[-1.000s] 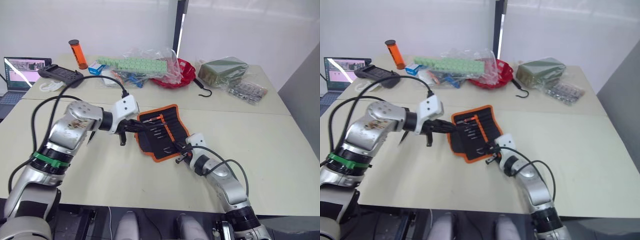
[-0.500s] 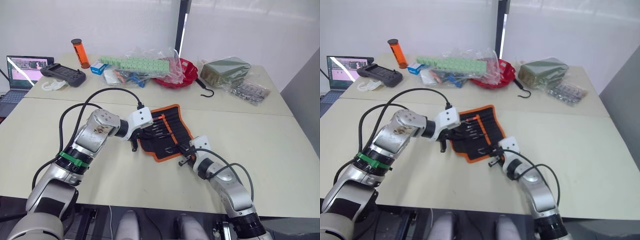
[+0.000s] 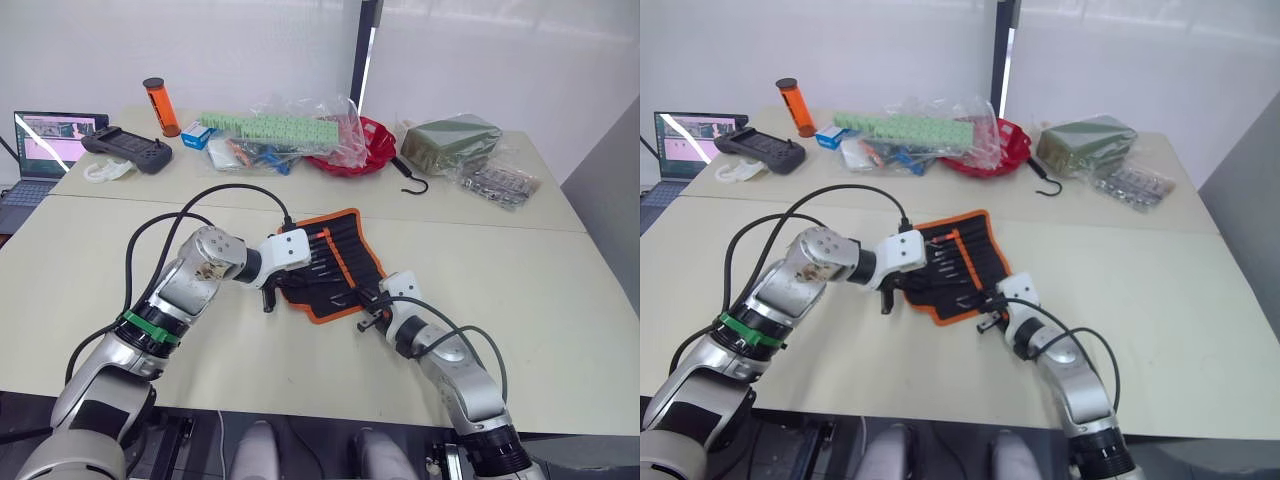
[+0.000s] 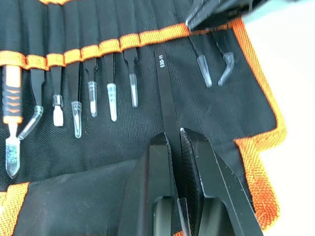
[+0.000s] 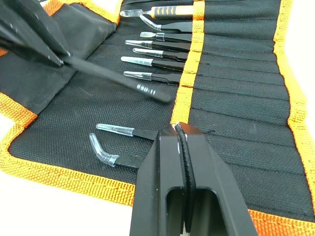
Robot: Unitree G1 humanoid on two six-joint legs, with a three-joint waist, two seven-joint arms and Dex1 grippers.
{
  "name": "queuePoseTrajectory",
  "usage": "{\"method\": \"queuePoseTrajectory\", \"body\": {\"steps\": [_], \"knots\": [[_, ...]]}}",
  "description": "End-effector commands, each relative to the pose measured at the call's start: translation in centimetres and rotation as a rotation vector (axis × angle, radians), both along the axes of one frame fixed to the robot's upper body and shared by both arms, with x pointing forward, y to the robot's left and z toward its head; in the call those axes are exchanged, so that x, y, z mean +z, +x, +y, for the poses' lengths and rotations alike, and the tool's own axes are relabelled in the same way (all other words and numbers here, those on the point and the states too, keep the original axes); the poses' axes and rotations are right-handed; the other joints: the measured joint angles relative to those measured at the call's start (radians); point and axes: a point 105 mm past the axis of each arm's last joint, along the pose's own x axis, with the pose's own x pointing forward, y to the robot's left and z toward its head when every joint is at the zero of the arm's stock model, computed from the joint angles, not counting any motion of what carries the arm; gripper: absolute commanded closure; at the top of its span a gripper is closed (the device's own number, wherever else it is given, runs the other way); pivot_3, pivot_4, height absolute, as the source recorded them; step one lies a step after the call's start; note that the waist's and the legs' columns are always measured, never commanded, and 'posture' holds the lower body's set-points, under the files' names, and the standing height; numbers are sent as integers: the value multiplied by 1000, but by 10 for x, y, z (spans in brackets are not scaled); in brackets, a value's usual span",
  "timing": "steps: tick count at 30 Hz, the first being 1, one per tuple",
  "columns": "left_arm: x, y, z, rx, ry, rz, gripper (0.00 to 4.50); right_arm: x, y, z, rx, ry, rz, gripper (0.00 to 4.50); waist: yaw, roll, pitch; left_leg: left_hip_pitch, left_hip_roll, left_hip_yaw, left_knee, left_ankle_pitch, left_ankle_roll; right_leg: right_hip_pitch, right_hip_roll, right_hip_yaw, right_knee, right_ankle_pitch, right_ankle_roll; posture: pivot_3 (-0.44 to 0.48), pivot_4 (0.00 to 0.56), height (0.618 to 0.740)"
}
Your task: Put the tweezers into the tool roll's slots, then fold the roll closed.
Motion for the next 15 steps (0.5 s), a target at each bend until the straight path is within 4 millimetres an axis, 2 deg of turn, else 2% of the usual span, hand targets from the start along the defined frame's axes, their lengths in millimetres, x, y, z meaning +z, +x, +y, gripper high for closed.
{"method": "queuePoseTrajectory", "body": {"steps": [1, 9, 15], "knots": [[7, 3, -2, -12, 5, -49, 4469, -22, 0, -21, -85, -50, 84, 4500, 0, 0, 0, 0, 0, 0, 0, 0, 0, 0, 0, 0, 0, 0, 0, 0, 150, 737], [7, 9, -3, 3, 1, -66, 4469, -22, 0, -21, -86, -49, 84, 4500, 0, 0, 0, 0, 0, 0, 0, 0, 0, 0, 0, 0, 0, 0, 0, 0, 150, 737], [6, 14, -15, 3, -40, -83, 4469, -21, 1, -21, -90, -48, 81, 4500, 1, 0, 0, 0, 0, 0, 1, 0, 0, 0, 0, 0, 0, 0, 0, 0, 150, 737]]}}
